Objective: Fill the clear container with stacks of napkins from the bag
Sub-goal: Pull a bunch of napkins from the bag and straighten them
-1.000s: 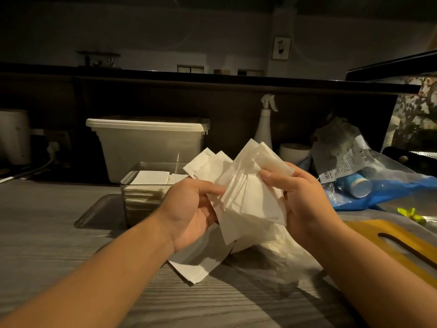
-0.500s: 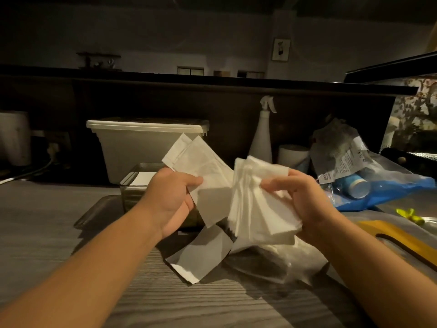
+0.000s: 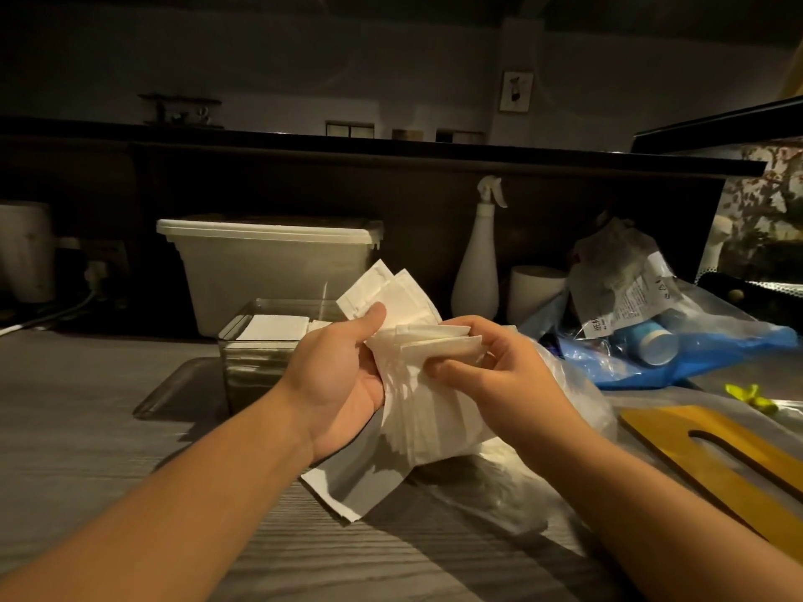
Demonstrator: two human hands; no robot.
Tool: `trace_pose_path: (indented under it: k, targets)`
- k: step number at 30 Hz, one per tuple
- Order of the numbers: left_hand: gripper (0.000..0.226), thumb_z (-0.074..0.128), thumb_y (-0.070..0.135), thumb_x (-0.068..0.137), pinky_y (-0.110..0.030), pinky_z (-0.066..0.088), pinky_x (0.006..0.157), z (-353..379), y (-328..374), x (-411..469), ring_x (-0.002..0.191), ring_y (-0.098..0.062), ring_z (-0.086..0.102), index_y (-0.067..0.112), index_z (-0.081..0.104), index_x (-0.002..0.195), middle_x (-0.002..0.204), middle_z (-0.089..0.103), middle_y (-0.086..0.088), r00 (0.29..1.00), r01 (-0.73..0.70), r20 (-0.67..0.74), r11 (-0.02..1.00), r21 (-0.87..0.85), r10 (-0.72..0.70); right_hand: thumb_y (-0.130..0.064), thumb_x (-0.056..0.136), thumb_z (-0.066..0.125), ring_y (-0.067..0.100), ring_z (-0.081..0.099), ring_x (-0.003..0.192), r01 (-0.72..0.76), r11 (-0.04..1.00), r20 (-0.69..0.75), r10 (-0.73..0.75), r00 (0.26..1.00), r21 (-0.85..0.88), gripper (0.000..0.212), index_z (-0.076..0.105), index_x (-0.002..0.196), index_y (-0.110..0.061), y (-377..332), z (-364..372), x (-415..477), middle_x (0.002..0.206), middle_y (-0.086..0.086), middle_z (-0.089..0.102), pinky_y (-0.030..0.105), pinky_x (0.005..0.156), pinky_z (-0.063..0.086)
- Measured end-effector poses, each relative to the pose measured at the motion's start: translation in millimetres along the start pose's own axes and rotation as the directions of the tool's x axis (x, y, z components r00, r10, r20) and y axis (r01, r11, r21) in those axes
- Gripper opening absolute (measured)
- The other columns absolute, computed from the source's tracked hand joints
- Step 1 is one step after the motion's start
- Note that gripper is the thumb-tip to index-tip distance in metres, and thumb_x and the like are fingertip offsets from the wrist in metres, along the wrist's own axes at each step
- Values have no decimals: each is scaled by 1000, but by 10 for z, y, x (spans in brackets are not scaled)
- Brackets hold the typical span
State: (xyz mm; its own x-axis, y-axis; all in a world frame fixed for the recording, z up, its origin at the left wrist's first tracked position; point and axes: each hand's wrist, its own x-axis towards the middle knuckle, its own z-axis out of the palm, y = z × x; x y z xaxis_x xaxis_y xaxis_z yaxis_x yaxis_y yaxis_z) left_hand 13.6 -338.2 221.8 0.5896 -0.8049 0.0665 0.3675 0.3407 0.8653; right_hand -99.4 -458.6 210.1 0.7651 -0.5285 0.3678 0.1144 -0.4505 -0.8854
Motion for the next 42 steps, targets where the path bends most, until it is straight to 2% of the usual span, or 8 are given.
trace_pose_path:
  k: [5, 11, 15, 19, 24, 33, 38, 42]
  targets:
    - [36, 44, 29, 104, -45, 57, 89, -4, -2, 2, 104, -33, 70, 6, 54, 130, 114, 72, -17, 1000, -7, -17, 1000, 10, 7, -15, 85, 73, 12, 66, 100, 12, 1000, 7, -12, 1000, -26, 29, 66, 110, -27, -18, 5, -19, 105, -7, 70, 36, 88, 58]
    - [31, 45, 28, 103, -45, 57, 84, -58, 40, -11, 97, -27, 71, 15, 62, 125, 105, 75, -10, 999, -46, -10, 992, 119, 47, -12, 77, 77, 9, 68, 87, 167, 982, 50, -172, 984, 85, 19, 74, 91, -25, -108, -188, -27, 89, -5, 74, 31, 77, 52]
    - [37, 39, 27, 103, -53, 47, 104, -67, -13, -12, 107, -33, 65, 15, 65, 126, 108, 72, -15, 999, -2, 35, 986, 166, -4, -12, 77, 77, 14, 71, 86, 200, 973, 55, -207, 977, 118, 21, 75, 91, -28, -93, -210, -5, 91, -2, 75, 30, 72, 57]
    - [50, 35, 49, 102, -46, 51, 99, -13, -38, -18, 108, -29, 67, 17, 67, 122, 115, 72, -15, 993, 36, 108, 987, 157, -53, -13, 80, 79, 14, 71, 90, 121, 990, -22, -120, 993, 67, 26, 71, 101, -27, -5, -139, 12, 97, -4, 73, 30, 72, 56]
    - [54, 31, 51, 102, -48, 47, 104, -32, -22, -12, 117, -32, 64, 16, 59, 133, 123, 68, -16, 987, 51, 140, 983, 175, -76, -20, 82, 79, 24, 72, 97, -138, 972, -3, 141, 990, 190, 40, 61, 117, -27, 16, -123, 66, 109, 0, 72, 50, 85, 60]
    - [47, 28, 43, 105, -55, 44, 106, -26, -6, -1, 117, -33, 64, 20, 57, 134, 123, 69, -14, 993, 33, 113, 993, 111, -46, -16, 82, 78, 23, 73, 94, -171, 962, 0, 175, 985, 214, 25, 71, 106, -19, -10, -147, 70, 97, -2, 76, 51, 87, 59]
    - [45, 33, 44, 104, -52, 50, 98, -68, 4, 23, 112, -31, 67, 18, 62, 128, 117, 72, -12, 999, -30, 37, 986, 162, 24, -8, 77, 75, 20, 74, 82, -54, 954, -56, 73, 996, 296, 25, 70, 101, -15, -15, -281, 81, 89, 0, 76, 37, 69, 60]
    - [44, 39, 44, 103, -40, 56, 76, -68, -25, 5, 89, -26, 71, 14, 69, 115, 99, 74, -11, 1000, -3, -13, 966, 259, 7, -10, 65, 83, 23, 73, 84, -49, 933, 72, 25, 997, 355, 41, 72, 105, -11, -12, -265, 90, 94, 8, 75, 35, 69, 59]
